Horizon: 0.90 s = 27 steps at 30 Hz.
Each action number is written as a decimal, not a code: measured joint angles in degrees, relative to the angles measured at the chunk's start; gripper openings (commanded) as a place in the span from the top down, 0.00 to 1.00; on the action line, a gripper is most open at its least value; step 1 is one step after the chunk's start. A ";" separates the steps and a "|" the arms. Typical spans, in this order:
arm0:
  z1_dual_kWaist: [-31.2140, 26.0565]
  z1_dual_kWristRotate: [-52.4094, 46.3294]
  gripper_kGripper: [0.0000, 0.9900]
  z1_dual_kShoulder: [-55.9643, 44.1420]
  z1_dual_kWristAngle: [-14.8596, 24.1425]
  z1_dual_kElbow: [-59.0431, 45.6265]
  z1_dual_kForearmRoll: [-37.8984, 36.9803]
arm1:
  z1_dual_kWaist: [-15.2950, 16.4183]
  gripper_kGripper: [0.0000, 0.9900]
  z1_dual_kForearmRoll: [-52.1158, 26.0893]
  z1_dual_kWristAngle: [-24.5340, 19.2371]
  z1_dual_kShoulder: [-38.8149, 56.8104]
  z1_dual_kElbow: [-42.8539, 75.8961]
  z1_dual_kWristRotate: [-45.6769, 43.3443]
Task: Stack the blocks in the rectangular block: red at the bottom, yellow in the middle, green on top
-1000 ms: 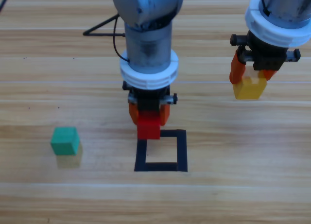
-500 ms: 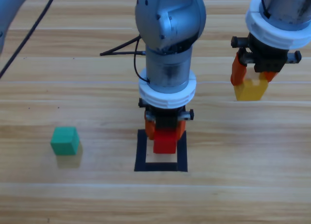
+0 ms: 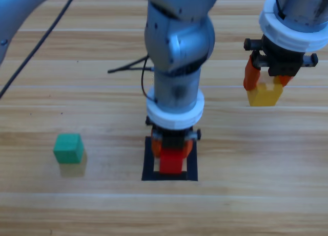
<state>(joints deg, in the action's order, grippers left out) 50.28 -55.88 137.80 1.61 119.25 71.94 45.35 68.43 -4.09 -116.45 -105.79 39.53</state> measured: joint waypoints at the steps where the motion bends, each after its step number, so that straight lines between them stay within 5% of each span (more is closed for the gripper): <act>1: 0.00 0.26 0.98 -0.04 0.00 -2.95 -2.05 | 0.00 1.00 0.00 0.00 0.00 0.00 0.00; 27: 0.00 0.60 0.98 -2.80 0.98 -6.87 -7.09 | 0.06 1.00 0.00 -0.01 -0.09 -0.01 -0.68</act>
<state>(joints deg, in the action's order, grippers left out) 50.28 -55.28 135.00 2.59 112.38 64.85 45.41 68.43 -4.11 -116.54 -105.80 38.85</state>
